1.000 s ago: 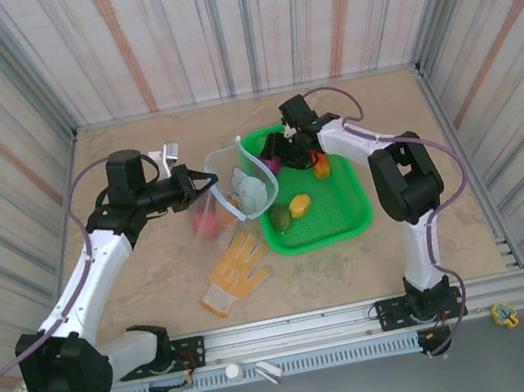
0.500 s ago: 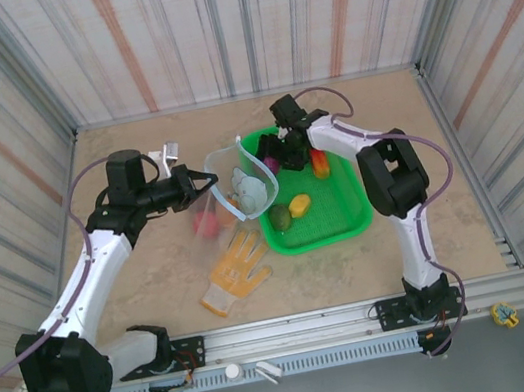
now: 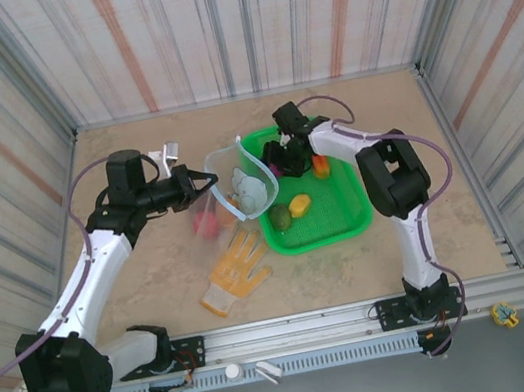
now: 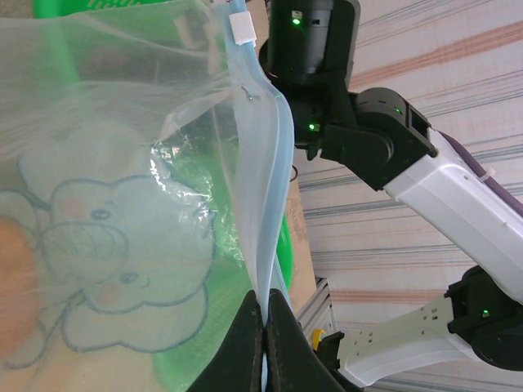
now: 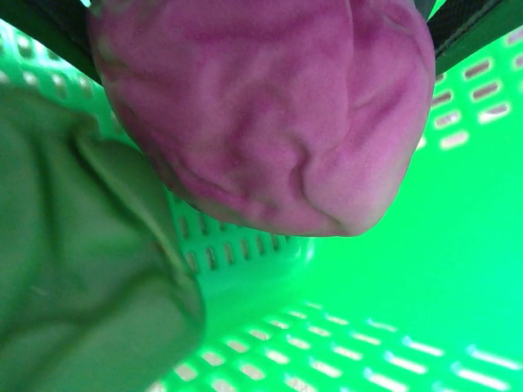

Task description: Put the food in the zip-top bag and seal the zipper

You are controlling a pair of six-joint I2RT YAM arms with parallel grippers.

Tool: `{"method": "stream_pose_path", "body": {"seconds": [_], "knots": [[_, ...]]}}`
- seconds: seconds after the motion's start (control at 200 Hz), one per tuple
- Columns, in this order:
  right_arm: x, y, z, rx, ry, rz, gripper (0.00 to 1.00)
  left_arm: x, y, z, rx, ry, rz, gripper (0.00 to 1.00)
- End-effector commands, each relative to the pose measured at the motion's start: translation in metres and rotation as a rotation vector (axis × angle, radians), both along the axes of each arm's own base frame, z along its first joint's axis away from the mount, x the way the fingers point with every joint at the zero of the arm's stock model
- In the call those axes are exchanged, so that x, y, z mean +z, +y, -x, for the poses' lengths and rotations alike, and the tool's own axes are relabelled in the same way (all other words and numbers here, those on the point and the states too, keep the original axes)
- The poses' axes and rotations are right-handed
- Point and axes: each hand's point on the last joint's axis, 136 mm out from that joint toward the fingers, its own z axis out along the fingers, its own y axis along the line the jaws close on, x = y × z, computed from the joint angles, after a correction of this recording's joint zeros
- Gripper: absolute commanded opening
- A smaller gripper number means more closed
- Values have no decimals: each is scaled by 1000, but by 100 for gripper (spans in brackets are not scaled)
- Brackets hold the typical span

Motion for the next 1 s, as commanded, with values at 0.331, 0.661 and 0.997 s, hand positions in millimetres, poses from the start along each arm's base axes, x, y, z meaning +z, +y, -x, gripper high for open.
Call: {"method": "stream_pose_path", "body": {"seconds": [0.331,0.661,0.997], "knots": [[159,-46,29,53,-332,-8,63,10,0,2,-11,-40,-3,0],[225,6,104,329,-527,-90,62,10,0,2,-9,-41,-1,0],[175,78,137,567,-439,-10,63,15,1,3,-11,-57,5,0]]}}
